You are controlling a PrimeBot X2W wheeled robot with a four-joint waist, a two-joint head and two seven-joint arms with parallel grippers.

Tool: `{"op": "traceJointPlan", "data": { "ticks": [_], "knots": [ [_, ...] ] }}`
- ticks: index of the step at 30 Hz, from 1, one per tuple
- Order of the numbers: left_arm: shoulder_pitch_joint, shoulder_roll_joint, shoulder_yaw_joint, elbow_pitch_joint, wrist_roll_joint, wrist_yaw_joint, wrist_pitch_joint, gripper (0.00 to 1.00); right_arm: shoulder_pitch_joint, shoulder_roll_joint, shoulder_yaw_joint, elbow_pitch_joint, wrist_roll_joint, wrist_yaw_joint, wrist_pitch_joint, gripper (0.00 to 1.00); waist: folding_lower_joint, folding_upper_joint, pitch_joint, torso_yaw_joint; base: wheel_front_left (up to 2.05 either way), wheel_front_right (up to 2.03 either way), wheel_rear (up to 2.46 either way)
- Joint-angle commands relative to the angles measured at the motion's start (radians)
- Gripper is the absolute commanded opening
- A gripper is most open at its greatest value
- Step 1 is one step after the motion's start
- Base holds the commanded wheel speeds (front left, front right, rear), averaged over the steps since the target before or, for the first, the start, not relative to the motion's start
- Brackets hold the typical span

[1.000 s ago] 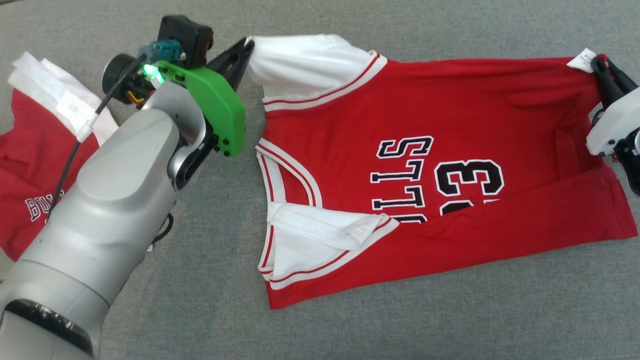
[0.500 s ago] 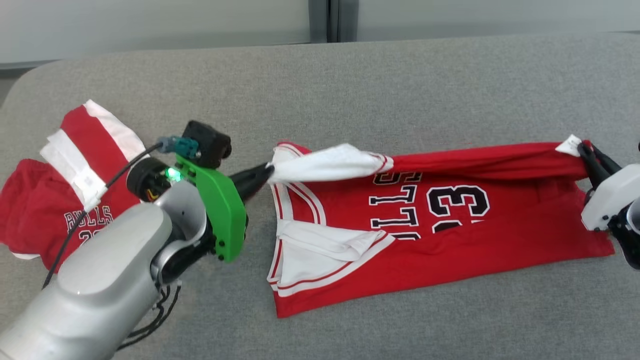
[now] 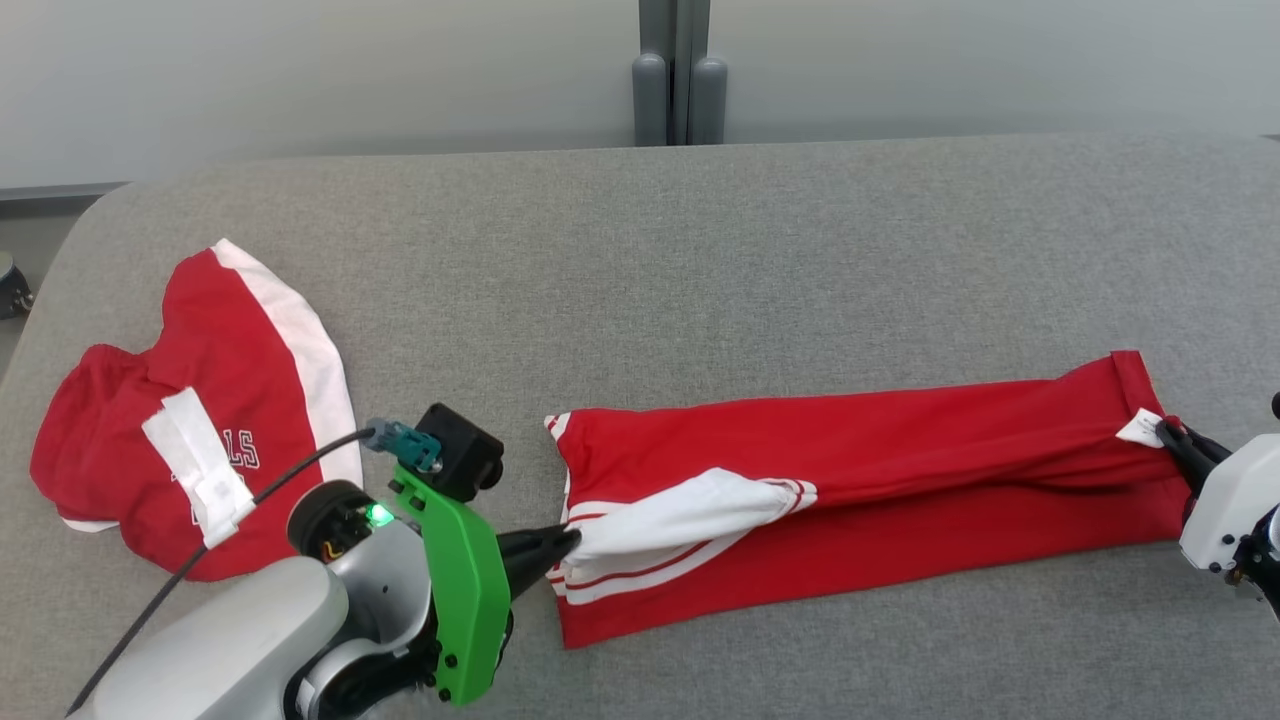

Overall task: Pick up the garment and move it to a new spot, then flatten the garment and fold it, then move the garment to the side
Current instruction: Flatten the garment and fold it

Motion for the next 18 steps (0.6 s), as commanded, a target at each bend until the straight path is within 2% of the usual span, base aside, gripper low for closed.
{"op": "traceJointPlan", "data": {
  "ticks": [1, 9, 10, 11, 12, 13, 14, 15, 18],
  "knots": [
    [0.022, 0.000, -0.006, -0.006, 0.003, 0.011, -0.001, 0.00, 0.014, -0.014, 0.002, -0.008, 0.012, -0.002, 0.010, 0.00, 0.0001, 0.0000, -0.010, -0.004, 0.00, 0.00, 0.00],
    [0.051, -0.033, -0.052, 0.022, 0.060, 0.019, -0.026, 0.00, 0.027, -0.042, 0.028, -0.041, 0.022, -0.002, 0.055, 0.00, 0.0001, 0.0000, -0.014, -0.017, 0.00, 0.00, 0.00],
    [0.054, -0.039, -0.057, 0.030, 0.068, 0.018, -0.031, 0.11, 0.028, -0.046, 0.031, -0.045, 0.024, -0.002, 0.058, 0.00, 0.0001, 0.0000, -0.013, -0.018, 0.00, 0.00, 0.00],
    [0.055, -0.043, -0.061, 0.034, 0.073, 0.016, -0.037, 0.37, 0.029, -0.049, 0.035, -0.049, 0.022, -0.002, 0.063, 0.00, 0.0001, 0.0000, -0.012, -0.019, 0.00, 0.00, 0.00],
    [0.059, -0.045, -0.066, 0.043, 0.078, 0.012, -0.039, 0.49, 0.031, -0.051, 0.037, -0.054, 0.026, -0.002, 0.069, 0.24, 0.0001, 0.0000, -0.012, -0.021, 0.00, 0.00, 0.00],
    [0.063, -0.046, -0.072, 0.050, 0.081, 0.009, -0.041, 0.76, 0.032, -0.054, 0.040, -0.057, 0.025, -0.002, 0.071, 0.96, 0.0001, 0.0000, -0.012, -0.022, 0.00, 0.00, 0.00],
    [0.068, -0.048, -0.076, 0.057, 0.080, 0.004, -0.041, 0.93, 0.034, -0.057, 0.044, -0.060, 0.023, -0.002, 0.074, 1.00, 0.0001, 0.0000, -0.013, -0.023, 0.00, 0.00, 0.00],
    [0.070, -0.049, -0.078, 0.061, 0.078, 0.002, -0.042, 1.00, 0.036, -0.060, 0.046, -0.063, 0.024, -0.002, 0.078, 1.00, 0.0001, 0.0000, -0.013, -0.024, 0.00, 0.00, 0.00],
    [0.080, -0.053, -0.079, 0.075, 0.071, 0.004, -0.050, 1.00, 0.044, -0.072, 0.051, -0.071, 0.029, -0.002, 0.088, 1.00, 0.0001, 0.0000, -0.022, -0.027, 0.00, 0.00, 0.00]
  ]
}}
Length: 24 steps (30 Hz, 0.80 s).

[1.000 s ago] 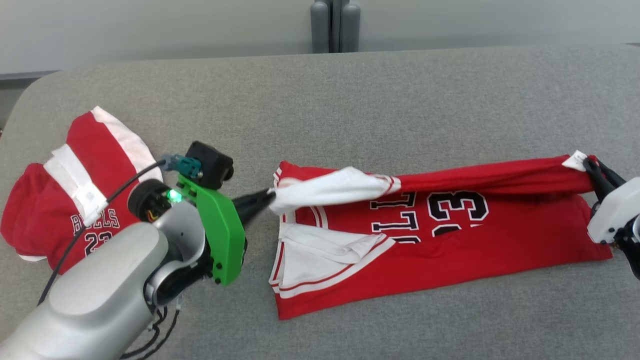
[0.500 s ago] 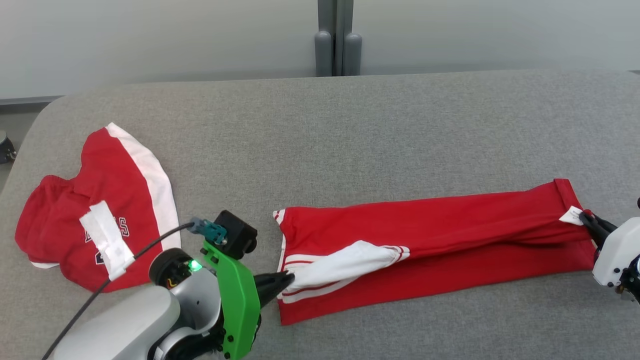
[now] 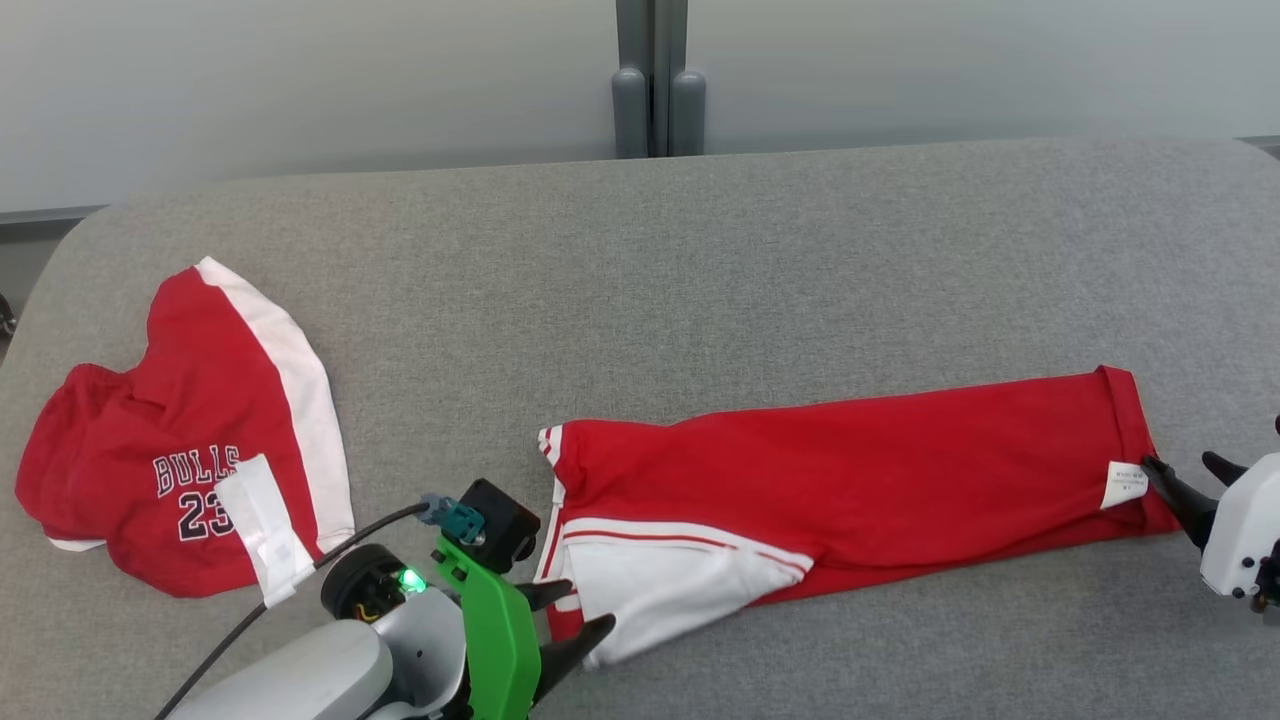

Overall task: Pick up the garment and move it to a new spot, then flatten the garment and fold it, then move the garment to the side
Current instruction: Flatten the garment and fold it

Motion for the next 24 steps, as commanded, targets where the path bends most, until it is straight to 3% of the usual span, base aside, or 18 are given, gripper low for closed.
{"op": "traceJointPlan", "data": {
  "ticks": [1, 9, 19, 21, 24],
  "knots": [
    [0.018, -0.001, 0.005, 0.007, 0.000, 0.002, -0.009, 1.00, 0.019, -0.009, 0.003, -0.001, 0.008, -0.002, 0.006, 1.00, 0.0001, 0.0000, -0.007, -0.002, 0.00, 0.00, 0.00],
    [0.031, -0.030, 0.077, 0.050, 0.000, 0.053, -0.140, 1.00, -0.002, -0.044, -0.025, 0.000, 0.017, -0.002, -0.021, 1.00, 0.0001, 0.0000, -0.039, -0.013, 0.00, 0.00, 0.00],
    [0.086, -0.157, 0.350, 0.148, -0.025, 0.219, -0.591, 1.00, 0.023, -0.028, -0.123, -0.121, -0.015, -0.002, -0.211, 1.00, 0.0001, 0.0000, -0.070, -0.032, 0.00, 0.00, 0.00],
    [0.105, -0.183, 0.397, 0.154, -0.004, 0.241, -0.625, 1.00, 0.047, -0.007, -0.176, -0.159, -0.035, -0.002, -0.221, 1.00, 0.0001, 0.0000, -0.072, -0.034, 0.00, 0.00, 0.00],
    [0.141, -0.230, 0.488, 0.152, 0.085, 0.268, -0.638, 1.00, 0.103, 0.052, -0.347, -0.234, -0.118, -0.002, -0.221, 1.00, 0.0001, 0.0000, -0.070, -0.034, 0.00, 0.00, 0.00]
  ]
}}
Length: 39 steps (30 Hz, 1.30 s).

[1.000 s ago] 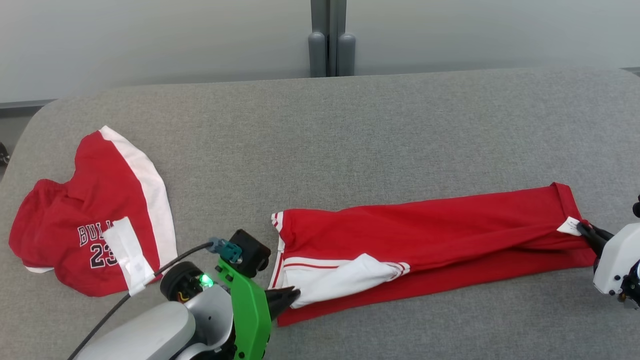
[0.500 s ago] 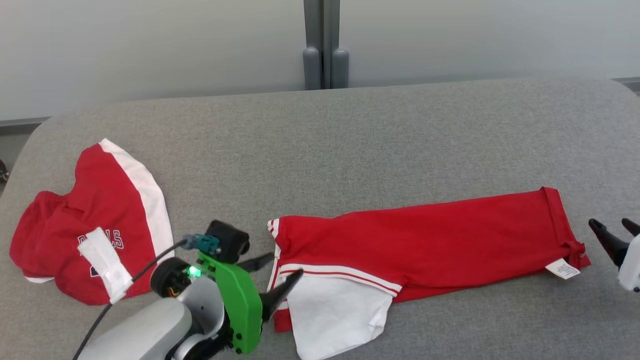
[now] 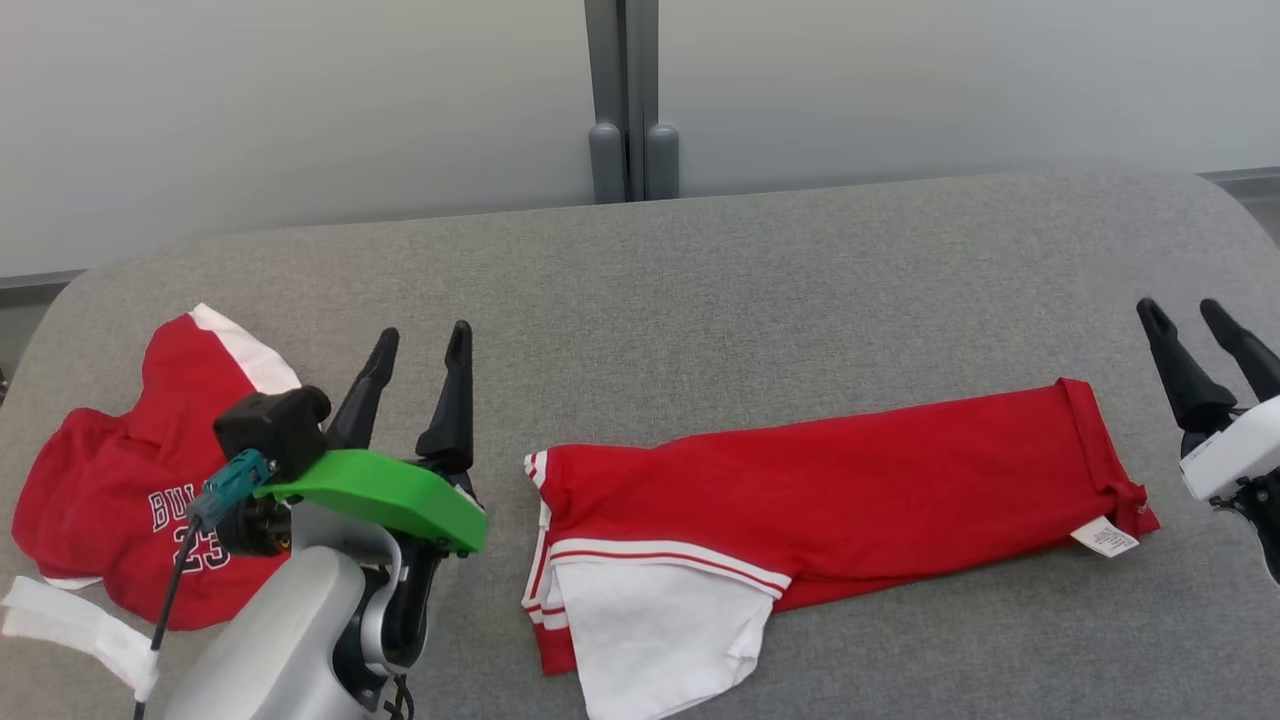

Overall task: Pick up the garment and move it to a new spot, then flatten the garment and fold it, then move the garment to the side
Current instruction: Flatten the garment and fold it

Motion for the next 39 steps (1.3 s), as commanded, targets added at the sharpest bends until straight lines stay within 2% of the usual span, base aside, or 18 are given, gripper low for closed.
{"op": "traceJointPlan", "data": {
  "ticks": [1, 5, 9, 15, 21, 26, 39],
  "knots": [
    [0.033, -0.021, 0.038, -0.013, 0.052, 0.003, -0.005, 1.00, 0.049, 0.029, -0.059, -0.024, -0.045, -0.002, -0.003, 1.00, 0.0000, 0.0000, 0.001, 0.001, 0.00, 0.00, 0.00],
    [0.132, -0.094, 0.140, -0.031, 0.257, -0.014, -0.004, 1.00, 0.186, 0.168, -0.289, -0.155, -0.229, -0.001, -0.003, 1.00, 0.0000, 0.0000, 0.001, 0.003, 0.00, 0.00, 0.00],
    [0.230, -0.174, 0.240, -0.054, 0.427, -0.022, -0.005, 1.00, 0.308, 0.290, -0.402, -0.270, -0.391, -0.001, -0.003, 1.00, 0.0000, 0.0000, 0.001, 0.007, 0.00, 0.00, 0.00],
    [0.352, -0.268, 0.376, -0.083, 0.595, -0.075, -0.005, 1.00, 0.402, 0.400, -0.459, -0.348, -0.516, -0.001, -0.004, 1.00, 0.0000, 0.0000, -0.001, 0.015, 0.00, 0.00, 0.00],
    [0.410, -0.302, 0.443, -0.070, 0.649, -0.131, -0.005, 1.00, 0.425, 0.435, -0.490, -0.345, -0.559, -0.001, -0.004, 1.00, 0.0000, 0.0000, 0.004, 0.029, 0.00, 0.00, 0.00],
    [0.381, -0.305, 0.437, -0.059, 0.639, -0.152, -0.005, 1.00, 0.397, 0.431, -0.525, -0.251, -0.577, -0.001, -0.004, 1.00, 0.0000, 0.0000, 0.029, 0.048, 0.00, 0.00, 0.00],
    [0.310, -0.305, 0.394, -0.049, 0.638, -0.154, -0.005, 1.00, 0.209, 0.426, -0.653, 0.233, -0.678, -0.002, -0.002, 1.00, 0.0000, 0.0000, 0.126, 0.113, 0.00, 0.00, 0.00]
  ]
}}
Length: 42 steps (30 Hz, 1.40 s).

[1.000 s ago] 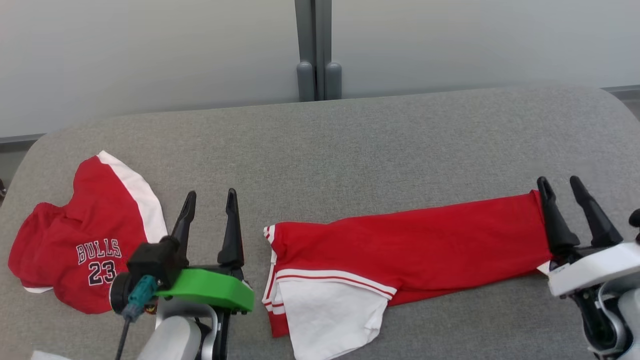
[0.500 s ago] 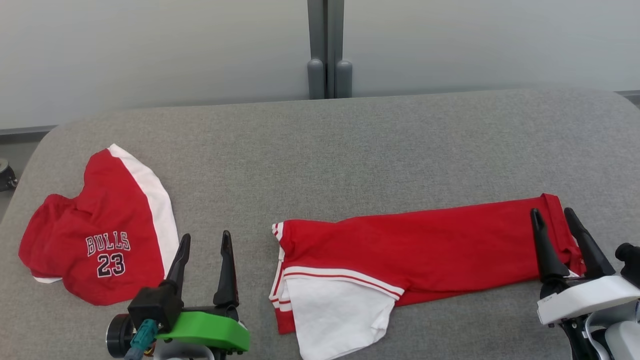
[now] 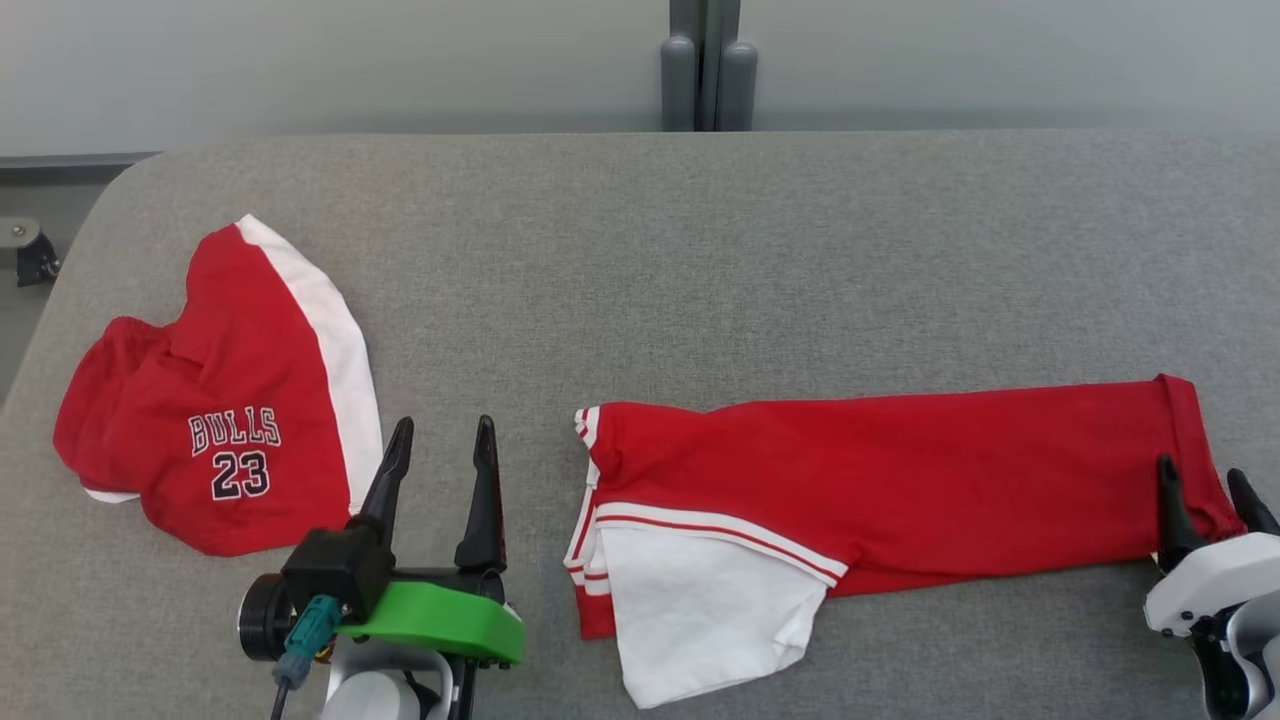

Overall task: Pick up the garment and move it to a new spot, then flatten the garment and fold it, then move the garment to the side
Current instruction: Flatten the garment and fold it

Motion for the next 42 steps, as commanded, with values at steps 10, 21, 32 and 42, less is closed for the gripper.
{"op": "traceJointPlan", "data": {
  "ticks": [10, 21, 32, 42],
  "knots": [
    [-0.010, 0.001, 0.008, 0.011, 0.004, -0.012, -0.003, 1.00, -0.042, 0.029, -0.146, 0.174, -0.104, -0.002, -0.004, 1.00, 0.0000, 0.0000, 0.016, 0.034, 0.00, 0.00, 0.00],
    [-0.010, 0.001, 0.008, 0.017, 0.018, -0.020, -0.003, 1.00, -0.067, 0.062, -0.190, 0.252, -0.121, -0.002, -0.002, 1.00, 0.0000, 0.0000, 0.017, 0.024, 0.00, 0.00, 0.00],
    [0.007, 0.001, 0.013, 0.028, 0.029, -0.023, -0.003, 1.00, -0.070, 0.037, -0.151, 0.241, -0.054, -0.002, -0.003, 0.00, 0.0000, 0.0000, -0.012, 0.007, 0.00, 0.00, 0.00],
    [0.013, 0.001, 0.007, 0.021, 0.009, -0.014, -0.003, 1.00, -0.091, -0.071, -0.306, 0.252, -0.111, -0.002, -0.003, 0.00, 0.0000, 0.0000, -0.034, 0.007, 0.00, 0.00, 0.00]
  ]
}}
